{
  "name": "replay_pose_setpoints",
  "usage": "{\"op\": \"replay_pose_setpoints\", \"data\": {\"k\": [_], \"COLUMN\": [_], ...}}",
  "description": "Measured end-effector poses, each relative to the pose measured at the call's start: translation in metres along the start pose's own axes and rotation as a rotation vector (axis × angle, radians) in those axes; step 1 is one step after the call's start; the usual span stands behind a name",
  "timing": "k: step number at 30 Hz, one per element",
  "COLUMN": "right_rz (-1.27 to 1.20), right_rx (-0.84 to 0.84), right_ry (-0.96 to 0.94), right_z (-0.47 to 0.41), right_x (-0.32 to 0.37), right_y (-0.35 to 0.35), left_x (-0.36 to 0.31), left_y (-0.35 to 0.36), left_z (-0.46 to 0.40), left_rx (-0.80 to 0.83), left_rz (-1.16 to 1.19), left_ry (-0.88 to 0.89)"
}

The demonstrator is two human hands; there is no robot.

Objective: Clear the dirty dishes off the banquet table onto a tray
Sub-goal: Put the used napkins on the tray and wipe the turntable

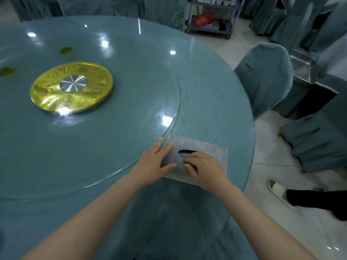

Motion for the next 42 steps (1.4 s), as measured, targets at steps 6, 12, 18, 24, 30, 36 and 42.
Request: {"op": "replay_pose_setpoints", "data": {"k": [6,12,18,24,30,36,42], "right_rz": [0.242,0.622,0.993,1.105,0.910,0.850,0.897], "right_rx": [-0.047,0.136,0.200,0.166,0.141,0.118,-0.083], "right_ry": [0.026,-0.161,-0.360,-0.406,-0.409,-0.387,-0.658], "right_z": [-0.015,-0.045,-0.057,-0.064,-0.067,-0.074,-0.069], "right_x": [-0.019,-0.009,-0.002,-0.001,-0.007,-0.007,0.011], "right_y": [-0.010,-0.010,0.000,0.011,0.015,0.016,0.010], "left_x": [0.001,-0.002,-0.006,-0.006,-0.008,-0.008,-0.009], "left_y": [0.014,0.007,-0.013,-0.015,-0.010,-0.008,-0.005], "left_z": [0.003,0.001,-0.016,-0.022,-0.018,-0.015,-0.014], "left_rx": [0.104,0.127,0.183,0.148,0.141,0.104,0.112], "left_rz": [0.041,0.102,0.041,0.074,0.102,0.142,0.145], "left_ry": [-0.029,-0.057,-0.066,-0.055,-0.050,-0.058,-0.049]}}
Point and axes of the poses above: each hand's wrist, its own z-axis away from the middle knuckle, its own y-axis out of the palm, x = y × z, the point moved 5 cm from there along -z, towards the middle knuckle, and after that the axes turned 10 degrees about y, right-handed, at the moved point
